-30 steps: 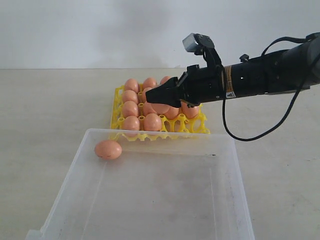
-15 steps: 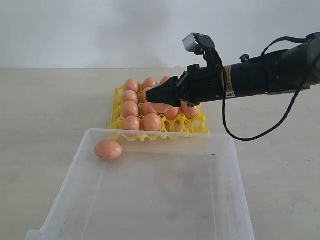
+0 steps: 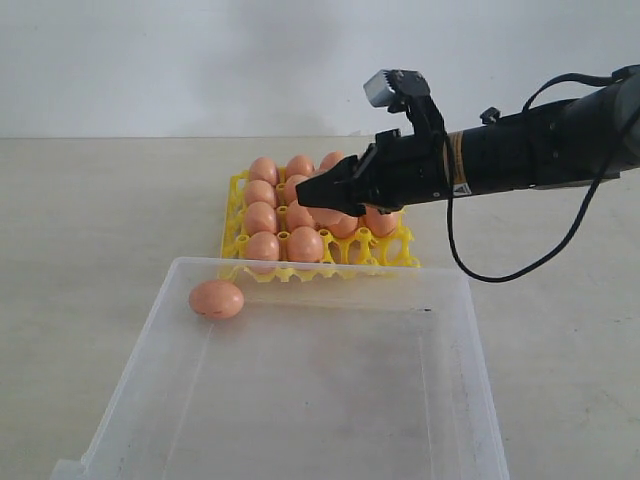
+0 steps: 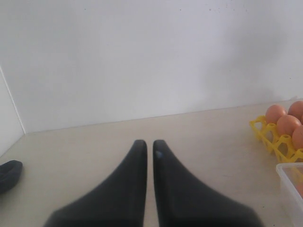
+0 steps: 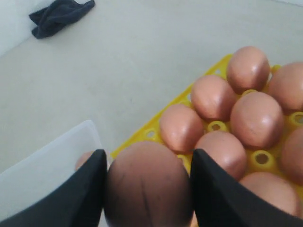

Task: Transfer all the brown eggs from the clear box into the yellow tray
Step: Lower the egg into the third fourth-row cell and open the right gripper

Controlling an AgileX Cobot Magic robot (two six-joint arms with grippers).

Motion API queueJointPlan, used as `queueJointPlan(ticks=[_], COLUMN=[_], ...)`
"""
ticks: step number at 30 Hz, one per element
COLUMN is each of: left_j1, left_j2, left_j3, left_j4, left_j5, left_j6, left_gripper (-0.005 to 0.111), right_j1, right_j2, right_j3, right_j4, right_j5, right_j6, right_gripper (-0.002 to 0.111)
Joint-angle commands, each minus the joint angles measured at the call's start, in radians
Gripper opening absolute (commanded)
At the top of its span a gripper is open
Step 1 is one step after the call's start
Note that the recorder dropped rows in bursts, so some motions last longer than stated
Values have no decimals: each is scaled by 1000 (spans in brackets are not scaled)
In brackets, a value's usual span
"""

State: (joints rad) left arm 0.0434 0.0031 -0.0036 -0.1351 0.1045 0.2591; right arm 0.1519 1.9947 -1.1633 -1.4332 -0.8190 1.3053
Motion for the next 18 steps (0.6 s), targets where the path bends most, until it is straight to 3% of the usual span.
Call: queueJointPlan(ticks=[1, 10, 18], left_j1=[-6, -6, -6], left_j2=[-3, -3, -3], left_j3=[4, 4, 4], left_j4=[-3, -3, -3], left_j5=[-3, -3, -3], left_j6=[3, 3, 3], left_gripper=[4, 4, 4], right_j1=[-3, -3, -3], right_j2=[-6, 29, 101], right_j3=[-5, -5, -5], right_j4=[8, 11, 37], right_j5=[129, 165, 58], right_j6=[-73, -159, -186], right_gripper=[0, 0, 0])
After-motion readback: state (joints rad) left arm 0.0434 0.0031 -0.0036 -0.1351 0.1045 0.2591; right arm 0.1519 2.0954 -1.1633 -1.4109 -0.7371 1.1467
